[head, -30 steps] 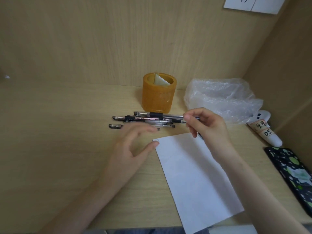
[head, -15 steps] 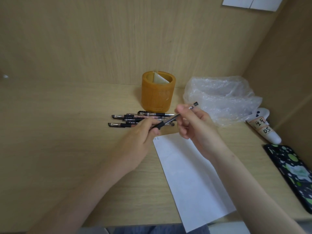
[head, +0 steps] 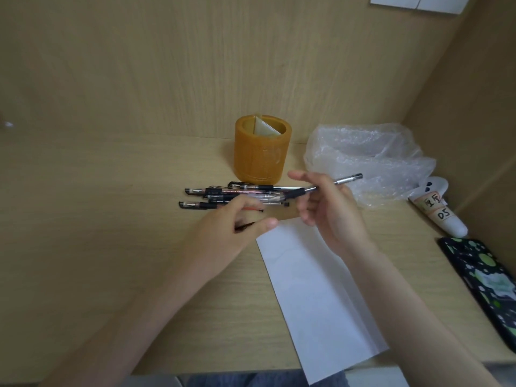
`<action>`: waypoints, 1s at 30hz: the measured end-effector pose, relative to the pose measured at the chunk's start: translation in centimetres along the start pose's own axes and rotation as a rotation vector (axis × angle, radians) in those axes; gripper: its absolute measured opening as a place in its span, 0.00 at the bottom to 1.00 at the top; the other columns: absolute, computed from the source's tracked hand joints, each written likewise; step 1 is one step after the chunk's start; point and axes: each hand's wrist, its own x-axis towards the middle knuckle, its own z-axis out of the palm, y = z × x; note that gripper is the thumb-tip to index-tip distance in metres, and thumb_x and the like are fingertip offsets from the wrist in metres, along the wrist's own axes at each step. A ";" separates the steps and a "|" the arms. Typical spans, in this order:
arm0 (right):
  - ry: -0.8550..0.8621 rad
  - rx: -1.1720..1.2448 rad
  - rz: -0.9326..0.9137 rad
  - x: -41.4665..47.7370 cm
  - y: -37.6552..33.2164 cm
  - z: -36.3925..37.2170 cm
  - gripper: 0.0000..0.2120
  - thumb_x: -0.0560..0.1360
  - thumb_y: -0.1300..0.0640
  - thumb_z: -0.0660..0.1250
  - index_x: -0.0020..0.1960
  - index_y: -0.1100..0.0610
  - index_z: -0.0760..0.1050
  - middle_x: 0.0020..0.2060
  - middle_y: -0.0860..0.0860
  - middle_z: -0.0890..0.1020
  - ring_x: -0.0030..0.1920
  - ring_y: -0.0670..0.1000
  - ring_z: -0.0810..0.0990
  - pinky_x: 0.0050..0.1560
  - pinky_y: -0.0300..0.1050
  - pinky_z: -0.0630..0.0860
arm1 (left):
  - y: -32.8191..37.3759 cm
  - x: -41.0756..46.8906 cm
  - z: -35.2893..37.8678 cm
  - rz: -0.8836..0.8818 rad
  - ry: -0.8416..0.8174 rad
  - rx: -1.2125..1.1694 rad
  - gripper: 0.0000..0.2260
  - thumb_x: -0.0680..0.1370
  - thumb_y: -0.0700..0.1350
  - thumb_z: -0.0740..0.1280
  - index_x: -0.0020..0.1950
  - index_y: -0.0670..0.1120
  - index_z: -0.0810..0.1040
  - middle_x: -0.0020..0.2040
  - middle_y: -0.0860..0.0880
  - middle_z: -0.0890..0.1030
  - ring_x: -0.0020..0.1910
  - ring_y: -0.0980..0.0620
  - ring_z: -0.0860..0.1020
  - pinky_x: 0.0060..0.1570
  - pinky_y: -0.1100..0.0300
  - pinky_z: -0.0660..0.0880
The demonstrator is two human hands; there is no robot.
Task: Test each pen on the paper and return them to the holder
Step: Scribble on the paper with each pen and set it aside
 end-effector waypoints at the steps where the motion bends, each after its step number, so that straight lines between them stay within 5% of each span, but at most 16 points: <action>1: 0.010 0.030 0.026 0.2 -0.1 -0.5 0.14 0.81 0.56 0.57 0.52 0.61 0.79 0.28 0.55 0.81 0.27 0.51 0.79 0.23 0.37 0.68 | -0.5 -0.2 0.1 0.017 0.015 0.094 0.17 0.69 0.66 0.62 0.54 0.61 0.74 0.24 0.62 0.72 0.28 0.66 0.70 0.31 0.68 0.62; 4: 0.025 0.010 0.095 0.7 0.4 -1.0 0.13 0.79 0.52 0.62 0.50 0.61 0.79 0.40 0.60 0.85 0.39 0.54 0.85 0.25 0.36 0.70 | -1.3 -1.0 0.3 0.080 -0.042 0.256 0.15 0.73 0.61 0.63 0.59 0.64 0.73 0.27 0.66 0.72 0.29 0.64 0.72 0.28 0.70 0.60; 6: 0.072 -0.116 0.079 1.1 1.2 -0.7 0.09 0.74 0.52 0.69 0.41 0.59 0.79 0.34 0.57 0.84 0.31 0.52 0.83 0.23 0.36 0.67 | -1.5 -1.4 0.7 0.101 -0.099 0.293 0.17 0.73 0.61 0.63 0.62 0.66 0.71 0.27 0.66 0.73 0.30 0.64 0.72 0.29 0.71 0.62; 10: 0.134 -0.284 0.052 1.5 2.7 0.8 0.19 0.72 0.53 0.73 0.27 0.55 0.70 0.22 0.52 0.73 0.20 0.45 0.69 0.20 0.34 0.62 | -1.4 -1.4 1.3 0.101 -0.123 0.379 0.18 0.73 0.64 0.61 0.63 0.67 0.70 0.24 0.57 0.69 0.30 0.60 0.71 0.35 0.66 0.65; 15: 0.071 -0.182 0.038 1.6 4.2 2.2 0.14 0.77 0.55 0.68 0.37 0.62 0.76 0.24 0.56 0.78 0.22 0.52 0.76 0.25 0.39 0.70 | -1.3 -1.4 1.6 0.105 -0.109 0.414 0.18 0.73 0.64 0.61 0.62 0.64 0.73 0.36 0.60 0.79 0.42 0.58 0.78 0.39 0.66 0.67; 17: 0.080 -0.242 -0.017 1.5 4.6 2.3 0.15 0.74 0.55 0.71 0.32 0.61 0.74 0.23 0.54 0.78 0.23 0.49 0.75 0.28 0.37 0.71 | -1.4 -1.4 1.6 0.113 -0.097 0.422 0.19 0.73 0.64 0.61 0.63 0.64 0.72 0.40 0.57 0.82 0.43 0.58 0.78 0.39 0.65 0.67; 21: 0.159 -0.381 -0.131 1.4 5.1 2.3 0.21 0.73 0.57 0.73 0.24 0.55 0.68 0.22 0.46 0.75 0.26 0.43 0.71 0.32 0.33 0.68 | -1.5 -1.4 1.7 0.102 -0.103 0.420 0.19 0.73 0.65 0.60 0.63 0.64 0.72 0.39 0.57 0.81 0.43 0.58 0.78 0.40 0.64 0.68; 26: 0.204 -0.427 -0.175 1.6 5.7 2.3 0.16 0.73 0.63 0.67 0.27 0.62 0.71 0.26 0.56 0.74 0.30 0.46 0.71 0.35 0.36 0.69 | -1.6 -1.4 1.7 0.079 -0.112 0.424 0.19 0.73 0.65 0.60 0.62 0.65 0.72 0.36 0.61 0.77 0.40 0.58 0.77 0.38 0.64 0.66; 30: 0.200 -0.478 -0.167 1.7 5.9 2.2 0.12 0.71 0.65 0.67 0.29 0.64 0.72 0.26 0.54 0.73 0.30 0.45 0.70 0.34 0.35 0.68 | -1.7 -1.4 1.8 0.074 -0.112 0.429 0.19 0.73 0.65 0.60 0.62 0.65 0.73 0.38 0.61 0.78 0.41 0.58 0.77 0.38 0.64 0.64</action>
